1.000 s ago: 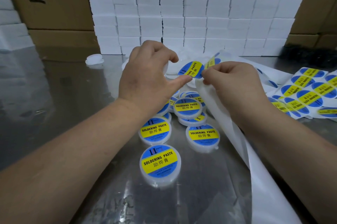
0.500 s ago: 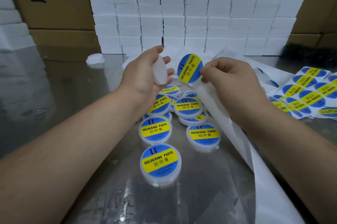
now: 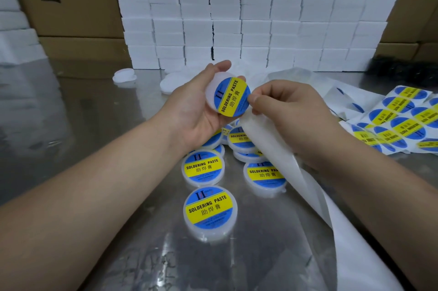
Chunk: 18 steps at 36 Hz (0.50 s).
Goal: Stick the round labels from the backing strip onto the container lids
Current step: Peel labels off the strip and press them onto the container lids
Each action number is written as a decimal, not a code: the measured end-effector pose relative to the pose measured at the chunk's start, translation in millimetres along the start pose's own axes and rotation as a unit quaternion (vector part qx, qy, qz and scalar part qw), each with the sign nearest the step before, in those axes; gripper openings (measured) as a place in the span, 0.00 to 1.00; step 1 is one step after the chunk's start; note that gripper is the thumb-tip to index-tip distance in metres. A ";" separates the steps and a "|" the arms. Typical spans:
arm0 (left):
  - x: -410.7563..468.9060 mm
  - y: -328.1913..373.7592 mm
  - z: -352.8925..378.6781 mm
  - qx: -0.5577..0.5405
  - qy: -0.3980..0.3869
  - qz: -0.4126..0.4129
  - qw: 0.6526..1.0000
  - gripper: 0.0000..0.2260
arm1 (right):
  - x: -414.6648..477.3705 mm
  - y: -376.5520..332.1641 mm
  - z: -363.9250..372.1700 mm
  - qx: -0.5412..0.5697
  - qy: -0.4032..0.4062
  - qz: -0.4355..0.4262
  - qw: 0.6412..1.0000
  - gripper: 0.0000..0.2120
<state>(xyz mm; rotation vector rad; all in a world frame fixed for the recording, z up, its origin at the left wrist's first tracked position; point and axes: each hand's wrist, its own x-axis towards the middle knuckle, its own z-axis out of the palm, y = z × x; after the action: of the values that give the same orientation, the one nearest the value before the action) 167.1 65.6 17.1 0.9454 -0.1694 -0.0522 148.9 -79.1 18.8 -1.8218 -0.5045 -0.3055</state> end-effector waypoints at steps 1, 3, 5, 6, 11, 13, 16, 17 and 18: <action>-0.3 0.0 -0.2 0.001 -0.008 -0.005 1.000 0.13 | -0.1 0.0 0.3 0.001 0.002 0.005 1.000 0.14; -1.1 0.1 -0.9 0.004 -0.024 -0.012 1.000 0.16 | -0.4 0.0 0.7 0.002 0.007 0.012 1.000 0.14; -2.0 0.1 -1.7 0.004 -0.035 -0.013 0.999 0.18 | -0.1 -0.1 0.6 -0.001 0.012 0.015 1.000 0.13; -2.4 0.1 -1.8 0.007 -0.041 -0.011 0.999 0.17 | 0.0 0.0 0.5 -0.004 0.014 0.017 1.000 0.13; -3.8 -1.9 -0.7 0.034 -0.076 0.008 0.996 0.11 | 1.4 1.6 -0.9 -0.026 0.019 0.020 0.999 0.15; -3.2 -3.9 -1.6 0.039 -0.084 0.012 0.996 0.09 | 1.8 2.2 -0.8 -0.028 0.021 0.018 0.999 0.15; -1.6 -6.0 -2.6 0.045 -0.077 0.025 0.996 0.08 | 2.2 3.2 -0.7 -0.027 0.024 0.020 0.999 0.16; -1.4 -6.3 -2.7 0.051 -0.077 0.029 0.995 0.09 | 2.3 3.5 -0.7 -0.028 0.025 0.020 0.999 0.16; -0.9 -7.0 -2.9 0.057 -0.076 0.033 0.995 0.10 | 2.3 3.9 -0.7 -0.028 0.026 0.021 0.999 0.16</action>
<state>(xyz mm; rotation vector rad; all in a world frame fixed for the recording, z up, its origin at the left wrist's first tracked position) 167.0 64.0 9.7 1.0493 -0.3478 -0.0542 152.9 -80.3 16.7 -1.8718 -0.4232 -0.3408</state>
